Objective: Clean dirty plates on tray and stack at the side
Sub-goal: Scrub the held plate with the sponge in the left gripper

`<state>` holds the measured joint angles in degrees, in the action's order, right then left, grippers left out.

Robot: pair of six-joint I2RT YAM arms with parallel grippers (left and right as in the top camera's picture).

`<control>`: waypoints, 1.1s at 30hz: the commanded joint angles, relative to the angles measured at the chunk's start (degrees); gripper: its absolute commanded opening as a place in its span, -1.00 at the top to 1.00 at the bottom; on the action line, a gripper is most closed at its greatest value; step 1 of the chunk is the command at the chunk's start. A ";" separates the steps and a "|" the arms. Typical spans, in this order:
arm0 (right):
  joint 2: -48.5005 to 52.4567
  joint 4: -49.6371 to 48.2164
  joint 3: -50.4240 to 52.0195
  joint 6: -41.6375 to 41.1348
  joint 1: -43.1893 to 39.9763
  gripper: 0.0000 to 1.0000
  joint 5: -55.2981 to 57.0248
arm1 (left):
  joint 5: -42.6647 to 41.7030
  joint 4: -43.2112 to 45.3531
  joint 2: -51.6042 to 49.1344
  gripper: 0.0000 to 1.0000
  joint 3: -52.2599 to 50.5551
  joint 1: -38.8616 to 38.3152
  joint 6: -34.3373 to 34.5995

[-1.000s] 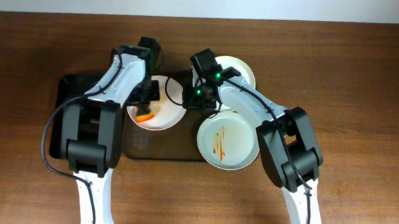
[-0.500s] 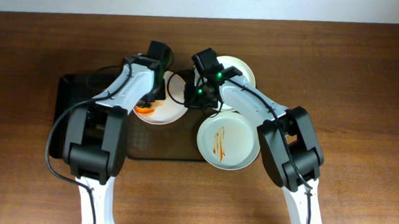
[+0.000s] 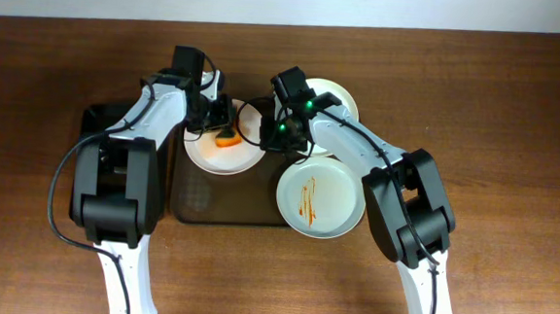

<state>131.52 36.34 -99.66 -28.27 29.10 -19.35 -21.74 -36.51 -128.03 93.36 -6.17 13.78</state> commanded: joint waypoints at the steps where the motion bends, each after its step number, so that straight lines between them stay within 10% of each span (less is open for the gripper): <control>1: 0.96 0.33 0.02 1.90 0.44 0.92 1.14 | -0.44 5.01 -3.41 1.00 -1.33 0.83 0.74; 7: 0.96 0.33 0.02 1.90 0.44 0.91 1.11 | 6.78 2.99 -3.02 1.00 -1.29 0.83 6.75; 13: 0.96 0.28 0.02 1.90 0.44 0.91 0.90 | -10.75 -9.44 -1.75 1.00 -1.18 0.55 -8.13; 21: 0.96 0.24 0.02 1.88 0.44 0.92 0.50 | -8.26 -6.69 -1.77 1.00 -1.38 0.55 -8.04; 28: 0.96 0.02 0.02 1.90 0.44 0.92 0.52 | 33.46 -12.61 -1.16 1.00 2.23 -1.53 4.90; 33: 0.96 0.04 0.02 1.88 0.44 0.92 0.50 | 42.38 -19.78 -1.16 1.00 2.84 -5.42 8.94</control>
<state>131.55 35.70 -99.63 -26.98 29.63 -19.40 6.92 -52.58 -127.26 97.19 -10.57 18.57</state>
